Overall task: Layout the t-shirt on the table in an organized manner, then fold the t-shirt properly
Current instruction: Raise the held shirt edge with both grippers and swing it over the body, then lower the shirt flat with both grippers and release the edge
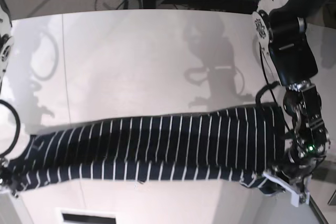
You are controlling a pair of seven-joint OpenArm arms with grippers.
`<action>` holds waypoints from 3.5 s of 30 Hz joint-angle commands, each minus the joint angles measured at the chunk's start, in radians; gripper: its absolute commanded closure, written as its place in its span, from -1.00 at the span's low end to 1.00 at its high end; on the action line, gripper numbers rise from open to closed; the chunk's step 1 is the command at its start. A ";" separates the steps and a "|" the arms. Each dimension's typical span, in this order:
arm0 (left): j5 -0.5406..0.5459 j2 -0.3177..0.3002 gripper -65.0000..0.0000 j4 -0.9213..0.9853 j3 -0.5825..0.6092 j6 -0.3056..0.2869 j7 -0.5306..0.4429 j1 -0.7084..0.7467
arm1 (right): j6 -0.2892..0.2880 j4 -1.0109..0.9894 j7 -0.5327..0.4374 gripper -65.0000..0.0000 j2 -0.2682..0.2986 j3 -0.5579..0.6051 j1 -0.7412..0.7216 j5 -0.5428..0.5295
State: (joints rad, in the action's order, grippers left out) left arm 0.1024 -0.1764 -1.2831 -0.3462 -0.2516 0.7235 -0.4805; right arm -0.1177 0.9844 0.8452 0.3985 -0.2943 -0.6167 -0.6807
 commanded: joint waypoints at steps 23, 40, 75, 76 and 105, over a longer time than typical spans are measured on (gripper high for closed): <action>0.012 0.021 1.00 0.043 0.083 0.093 -0.029 -0.383 | -0.006 0.026 -0.053 1.00 0.162 -0.001 -0.417 -0.020; 0.013 0.025 1.00 -0.327 0.080 0.087 -0.029 0.182 | -0.004 0.664 0.276 1.00 -0.079 -0.322 0.242 -0.021; 0.004 -0.084 1.00 -0.158 -0.103 -0.018 -0.166 0.722 | -0.010 0.591 0.023 1.00 -0.342 -0.398 1.003 -0.018; 0.004 -0.084 1.00 -0.158 -0.103 -0.018 -0.166 0.725 | -0.010 0.591 0.023 1.00 -0.353 -0.400 1.006 -0.015; 0.004 -0.088 -0.55 -0.160 -0.293 -0.015 -0.161 0.808 | -0.006 0.621 0.030 0.30 -0.361 -0.406 1.056 -0.015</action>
State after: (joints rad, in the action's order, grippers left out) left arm 0.1051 -0.2489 -1.4258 -0.6312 -0.2703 0.5800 0.3290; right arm -0.1188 1.5848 0.8848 0.0250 -0.6945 0.4374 -0.6838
